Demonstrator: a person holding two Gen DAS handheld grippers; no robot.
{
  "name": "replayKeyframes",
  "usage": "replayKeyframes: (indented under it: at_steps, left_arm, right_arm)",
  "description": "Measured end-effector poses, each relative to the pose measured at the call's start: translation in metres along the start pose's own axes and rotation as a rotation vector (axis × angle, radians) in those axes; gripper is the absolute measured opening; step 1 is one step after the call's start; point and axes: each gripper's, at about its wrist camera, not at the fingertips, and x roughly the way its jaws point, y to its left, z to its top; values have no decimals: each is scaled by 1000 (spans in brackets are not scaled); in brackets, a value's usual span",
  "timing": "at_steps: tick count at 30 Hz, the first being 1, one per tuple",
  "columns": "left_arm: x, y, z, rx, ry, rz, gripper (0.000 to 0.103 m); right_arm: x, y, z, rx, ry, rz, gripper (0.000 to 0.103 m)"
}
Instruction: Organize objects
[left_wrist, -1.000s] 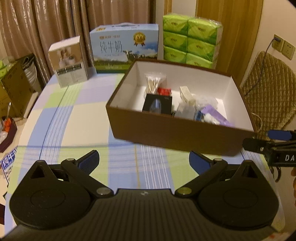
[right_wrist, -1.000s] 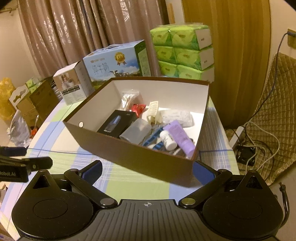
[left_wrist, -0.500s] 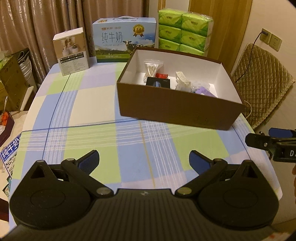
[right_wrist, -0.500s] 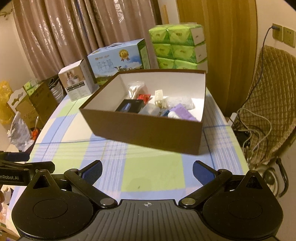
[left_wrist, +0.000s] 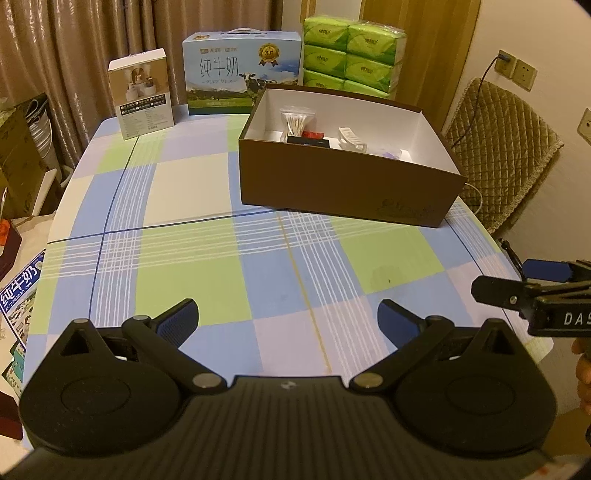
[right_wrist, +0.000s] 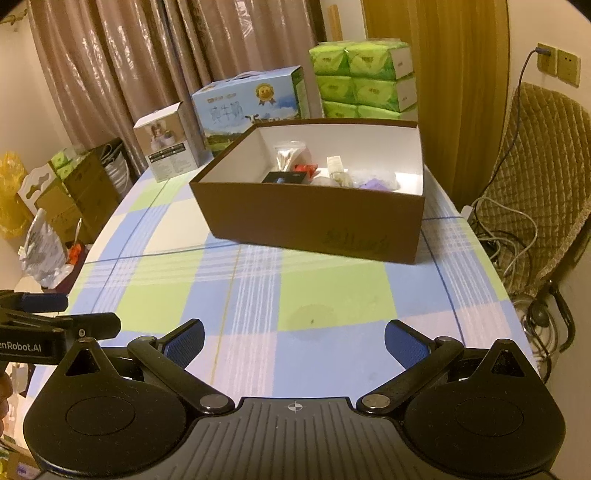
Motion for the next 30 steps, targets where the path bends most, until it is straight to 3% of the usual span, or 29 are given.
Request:
replayKeyframes:
  at_steps: [30]
  left_arm:
    - [-18,11,-17,25,-26,-18,102]
  right_arm:
    - [-10,26,-18,7,-4,-28,101]
